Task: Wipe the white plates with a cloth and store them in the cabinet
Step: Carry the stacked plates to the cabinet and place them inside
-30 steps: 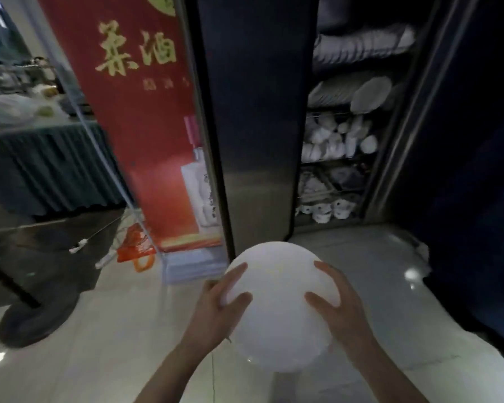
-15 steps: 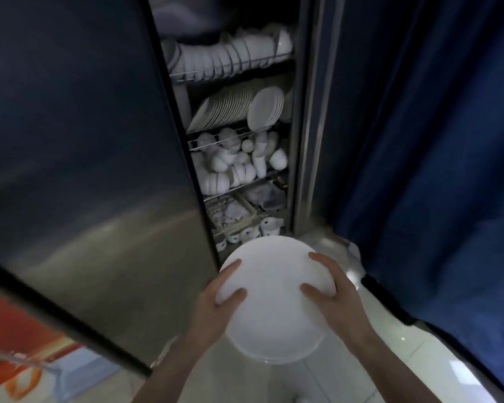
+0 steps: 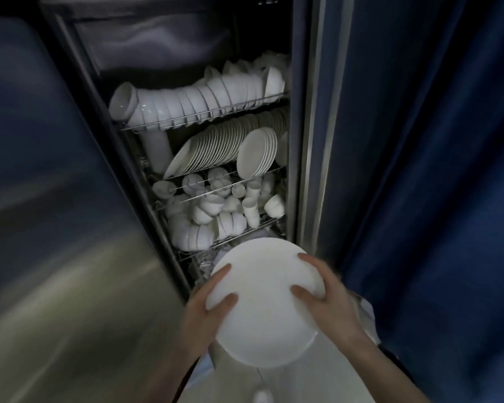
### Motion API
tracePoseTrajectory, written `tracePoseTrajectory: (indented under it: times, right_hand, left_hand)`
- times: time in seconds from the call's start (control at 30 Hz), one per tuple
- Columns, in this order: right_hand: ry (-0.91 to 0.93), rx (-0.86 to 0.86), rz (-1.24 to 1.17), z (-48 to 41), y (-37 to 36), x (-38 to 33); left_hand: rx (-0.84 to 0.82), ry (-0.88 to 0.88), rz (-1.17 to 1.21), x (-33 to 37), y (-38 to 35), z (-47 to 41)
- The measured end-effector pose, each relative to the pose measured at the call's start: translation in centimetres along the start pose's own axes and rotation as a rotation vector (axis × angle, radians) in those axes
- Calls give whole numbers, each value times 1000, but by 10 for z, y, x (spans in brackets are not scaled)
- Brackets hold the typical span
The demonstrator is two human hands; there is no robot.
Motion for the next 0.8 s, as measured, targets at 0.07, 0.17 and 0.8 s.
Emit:
tracePoseTrajectory:
  times: [0.07,0.17,0.8]
  right_hand:
    - [-3,-13,-21,-36,-3,1]
    - [0,-33,-9,-94,-13,4]
    - [206,-168,106,-440,-105,-48]
  left_hand:
    - [-3,1,16,0,-6,-35]
    - [29,-17,55,0,-8,-89]
    - [275,-78,235,37,17,-404]
Point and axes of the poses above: each hand's wrist, its own z-axis away from the middle knuckle, its own y-axis out of the back of the hand, x = y × z, the point moved 8 cm from there along -z, towards the middle knuckle, and after that the axes turned 1 degree about y, right-handed, at the moved point
